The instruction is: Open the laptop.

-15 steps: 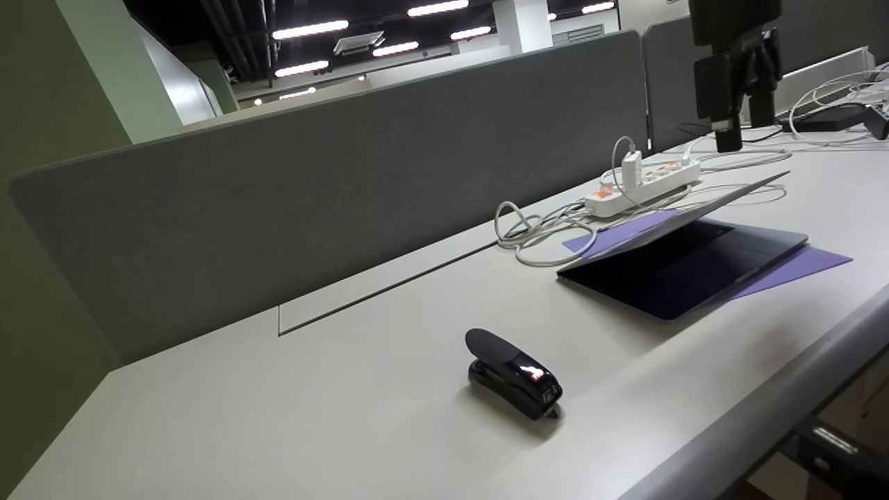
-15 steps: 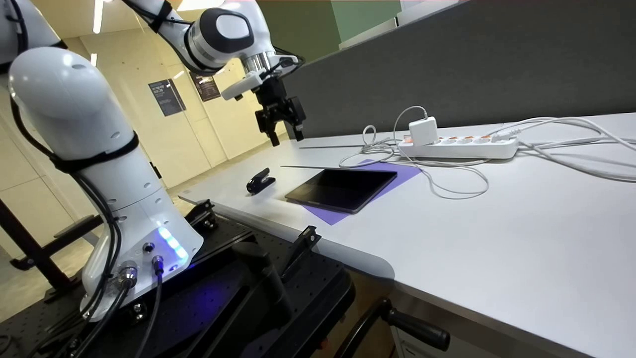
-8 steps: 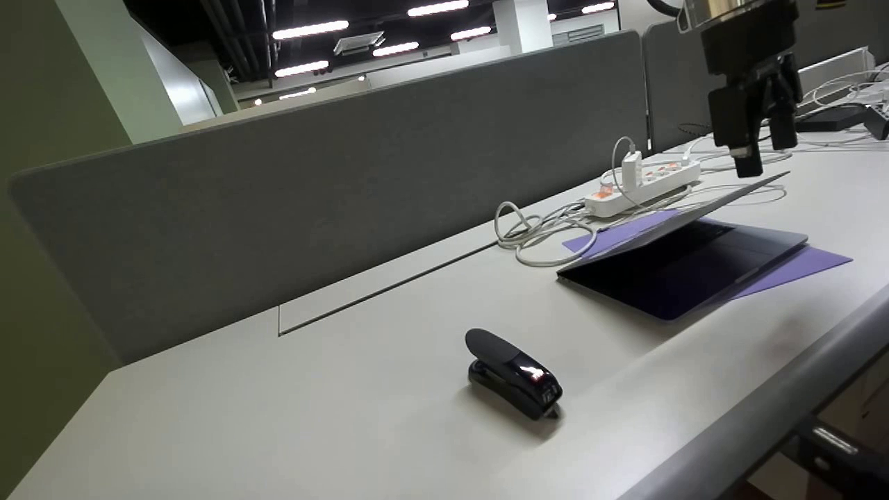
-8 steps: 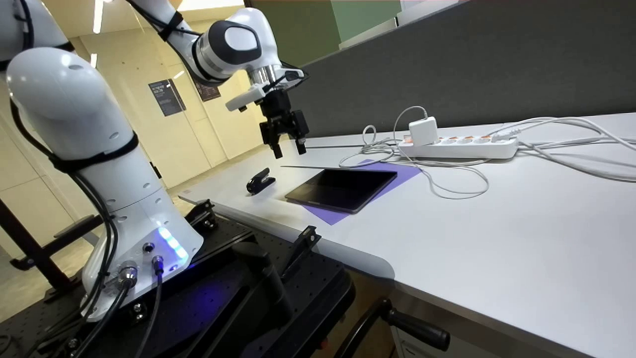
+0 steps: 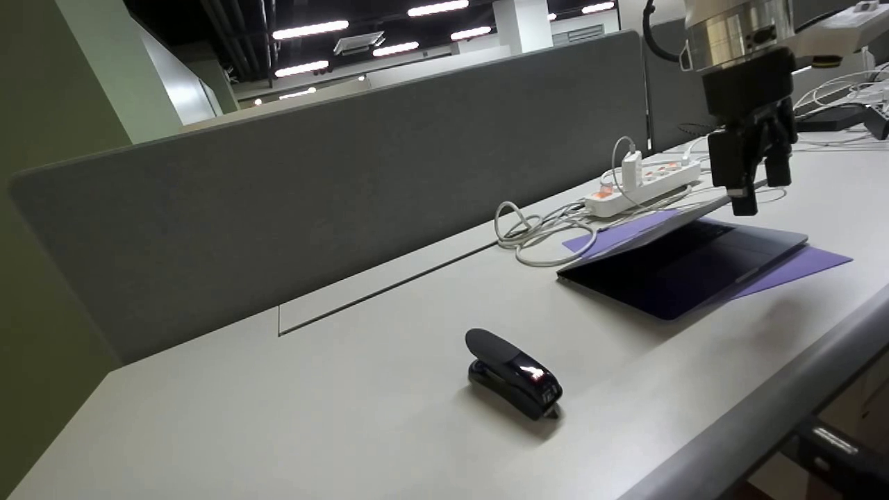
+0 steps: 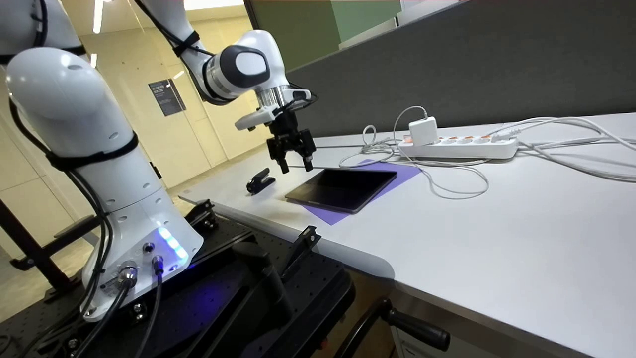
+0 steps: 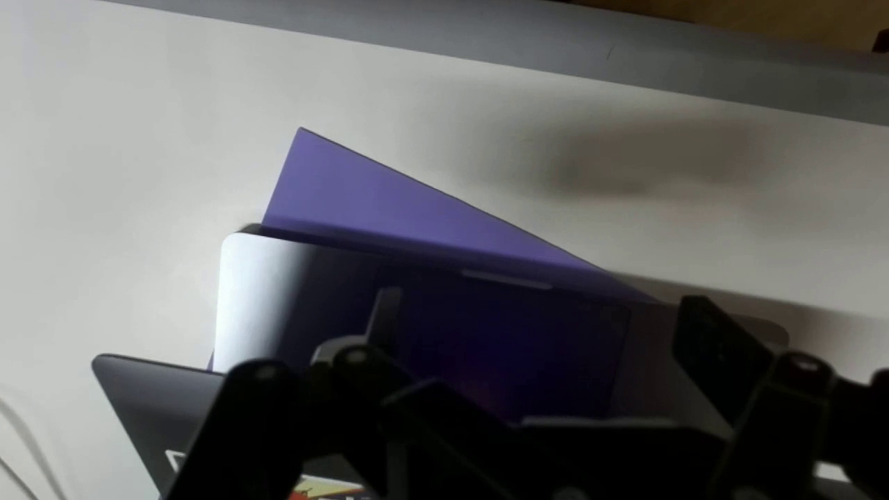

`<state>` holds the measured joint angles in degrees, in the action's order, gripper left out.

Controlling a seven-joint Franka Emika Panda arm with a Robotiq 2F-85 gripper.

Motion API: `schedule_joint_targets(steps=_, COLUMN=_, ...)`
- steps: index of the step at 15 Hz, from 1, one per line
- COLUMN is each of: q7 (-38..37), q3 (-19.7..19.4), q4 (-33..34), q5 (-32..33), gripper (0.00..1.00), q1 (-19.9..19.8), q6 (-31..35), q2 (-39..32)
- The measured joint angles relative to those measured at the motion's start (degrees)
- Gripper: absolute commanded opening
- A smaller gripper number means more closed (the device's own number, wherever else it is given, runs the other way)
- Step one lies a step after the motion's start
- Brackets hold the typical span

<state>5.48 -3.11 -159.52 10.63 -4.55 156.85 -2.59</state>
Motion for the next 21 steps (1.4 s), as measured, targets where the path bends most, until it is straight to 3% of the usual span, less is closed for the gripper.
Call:
schedule_joint_targets(steps=12, q7=-0.5, q3=-4.5, q4=0.0, q5=2.2, gripper=1.00, q1=1.9, q6=15.2, q2=-7.7)
schedule_joint_targets(steps=18, q7=-7.4, q3=-11.7, q4=-0.4, q5=2.6, gripper=1.00, q1=8.2, q6=22.1, q2=-9.2)
schedule_joint_targets(steps=21, q7=-8.9, q3=-15.0, q4=-0.6, q5=-1.6, gripper=1.00, q1=12.4, q6=27.4, q2=-10.6)
